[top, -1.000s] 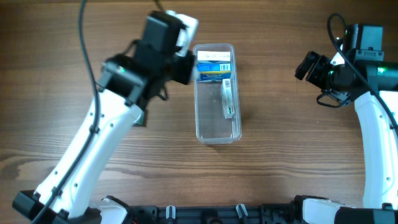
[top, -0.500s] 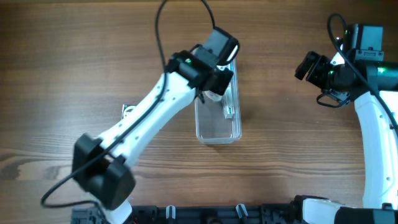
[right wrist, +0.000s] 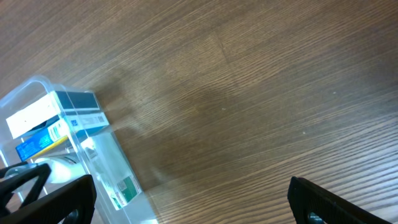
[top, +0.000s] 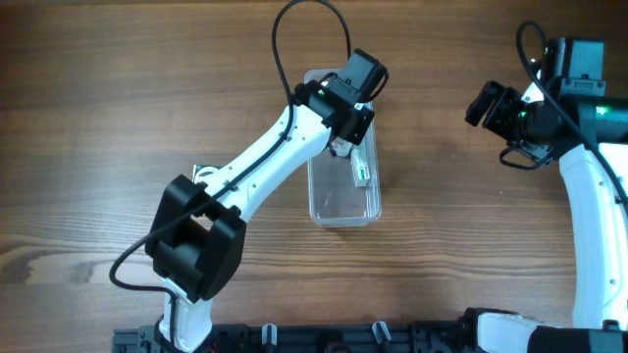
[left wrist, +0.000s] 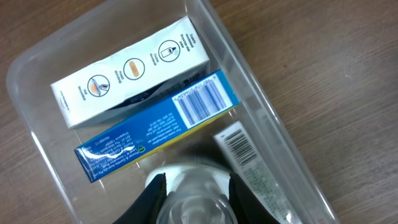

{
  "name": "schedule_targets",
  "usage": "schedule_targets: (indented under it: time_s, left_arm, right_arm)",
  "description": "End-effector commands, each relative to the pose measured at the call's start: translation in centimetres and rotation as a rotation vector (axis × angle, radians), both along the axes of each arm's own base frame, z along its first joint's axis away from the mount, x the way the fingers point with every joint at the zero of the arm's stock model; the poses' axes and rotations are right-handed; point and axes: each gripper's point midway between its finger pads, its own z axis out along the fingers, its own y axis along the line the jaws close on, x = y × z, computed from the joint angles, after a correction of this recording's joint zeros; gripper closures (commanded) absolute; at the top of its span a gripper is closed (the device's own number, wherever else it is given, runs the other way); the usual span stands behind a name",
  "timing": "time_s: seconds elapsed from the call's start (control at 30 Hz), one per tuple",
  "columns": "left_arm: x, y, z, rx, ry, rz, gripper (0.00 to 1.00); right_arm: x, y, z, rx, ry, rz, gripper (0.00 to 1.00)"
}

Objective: Pack container
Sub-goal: 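Carry the Calamol bottle into the container and release it, then move the left gripper to the green Zam-Buk box and grasp it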

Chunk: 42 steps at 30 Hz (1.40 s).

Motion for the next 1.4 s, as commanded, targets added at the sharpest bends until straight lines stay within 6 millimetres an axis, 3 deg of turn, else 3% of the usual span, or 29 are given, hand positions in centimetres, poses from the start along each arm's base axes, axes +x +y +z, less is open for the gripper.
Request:
schedule_targets:
  time_s: [0.0,0.07,0.2,0.33,0.5,0.57,0.63,0.73,0.8,0.83,0.9,1.03,1.13,1.37]
  left_arm:
    - [1.0,0.1,-0.3,-0.008,-0.014,0.027,0.70]
    - [1.3,0.0,0.3,-0.020,-0.034,0.031,0.64]
    - [1.2,0.3,2.3,-0.042,-0.059,0.033,0.41]
    - [-0.4,1.5,5.3,-0.050,-0.061,0.044,0.35]
    - [-2.9,3.9,11.1,-0.089,-0.105,0.067,0.29]
    - [-3.8,5.8,13.1,-0.092,-0.122,0.109,0.29]
    - [-5.1,9.5,13.8,-0.063,-0.090,0.244,0.30]
    - [-8.1,16.3,12.0,0.038,0.081,0.480,0.31]
    - [-9.4,19.4,10.6,0.100,0.171,0.572,0.31]
    - [-10.3,22.1,9.0,0.149,0.239,0.639,0.29]
    - [-10.7,24.9,6.5,0.138,0.324,0.727,0.18]
    - [-10.4,25.7,0.4,-0.070,0.465,0.631,0.10]
    - [-10.3,27.5,-2.8,-0.073,0.451,0.622,0.07]
    - [-10.1,28.9,-5.8,0.022,0.435,0.548,0.09]
  right_arm:
    - [0.0,0.2,-0.3,0.014,0.007,0.007,0.00]
    - [0.0,0.2,-0.3,0.013,0.006,0.007,0.00]
    - [0.0,0.2,-0.3,0.014,0.007,0.007,0.00]
    - [0.0,0.2,-0.3,0.014,0.007,0.007,0.00]
    - [0.0,0.2,-0.3,0.014,0.007,0.007,0.00]
    - [0.0,0.2,-0.3,0.013,0.007,0.008,0.00]
    - [0.0,0.2,-0.3,0.013,0.007,0.007,0.00]
    - [0.0,0.2,-0.3,0.014,0.007,0.007,0.00]
    - [0.0,0.2,-0.3,0.013,0.006,0.008,0.00]
    - [0.0,0.2,-0.3,0.014,0.007,0.007,0.00]
    - [0.0,0.2,-0.3,0.014,0.007,0.008,0.00]
    - [0.0,0.2,-0.3,0.014,0.006,0.008,0.00]
    - [0.0,0.2,-0.3,0.014,0.006,0.007,0.00]
    - [0.0,0.2,-0.3,0.014,0.007,0.007,0.00]
